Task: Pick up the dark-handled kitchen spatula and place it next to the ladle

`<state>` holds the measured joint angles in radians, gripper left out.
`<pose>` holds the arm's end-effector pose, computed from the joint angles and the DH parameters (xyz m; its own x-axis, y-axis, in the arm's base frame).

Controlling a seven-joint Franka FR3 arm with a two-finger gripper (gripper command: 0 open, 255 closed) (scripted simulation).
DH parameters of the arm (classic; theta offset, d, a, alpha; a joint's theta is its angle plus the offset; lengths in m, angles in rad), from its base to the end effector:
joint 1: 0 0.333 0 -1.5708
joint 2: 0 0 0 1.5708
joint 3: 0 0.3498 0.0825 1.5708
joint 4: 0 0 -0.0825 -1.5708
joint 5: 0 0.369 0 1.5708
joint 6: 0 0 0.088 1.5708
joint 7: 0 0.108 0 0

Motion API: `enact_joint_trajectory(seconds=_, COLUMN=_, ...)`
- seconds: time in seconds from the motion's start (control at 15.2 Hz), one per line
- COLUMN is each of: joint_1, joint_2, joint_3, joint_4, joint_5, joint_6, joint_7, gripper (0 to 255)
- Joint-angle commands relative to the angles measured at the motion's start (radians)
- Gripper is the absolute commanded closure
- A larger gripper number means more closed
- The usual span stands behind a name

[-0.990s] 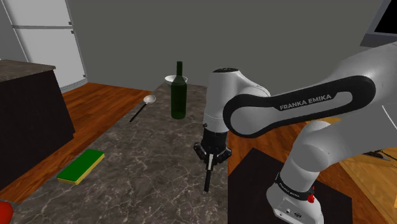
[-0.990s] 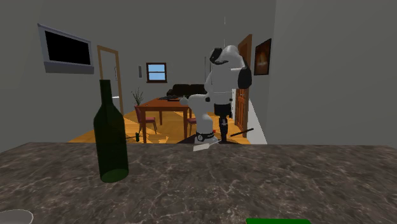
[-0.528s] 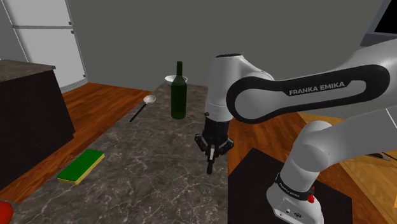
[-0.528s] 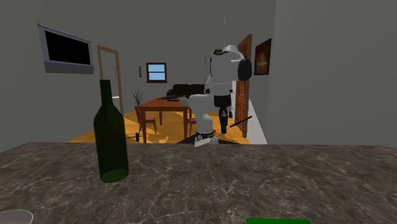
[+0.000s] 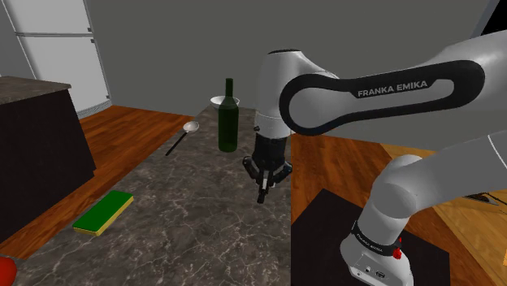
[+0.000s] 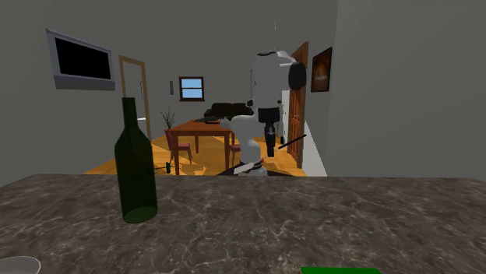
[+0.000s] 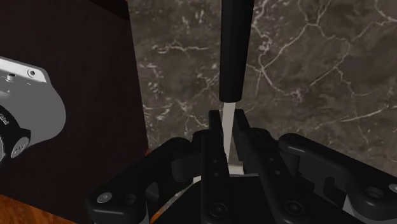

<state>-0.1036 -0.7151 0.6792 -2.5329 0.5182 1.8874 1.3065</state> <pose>0.2543 0.2393 0.4791 0.5038 -0.8613 -0.0658 -0.8632 -0.5049 0.0008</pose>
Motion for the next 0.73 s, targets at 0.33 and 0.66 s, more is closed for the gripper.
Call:
enact_joint_trajectory(seconds=0.33, joint_1=-0.172, joint_2=0.282, joint_3=0.062, joint_4=0.186, joint_5=-0.132, joint_6=0.093, joint_7=-0.012, gripper=255)
enact_joint_trajectory(seconds=0.66, joint_1=-0.276, joint_2=0.503, joint_3=0.12, joint_4=0.35, joint_5=-0.277, joint_6=0.126, joint_7=0.037, gripper=255)
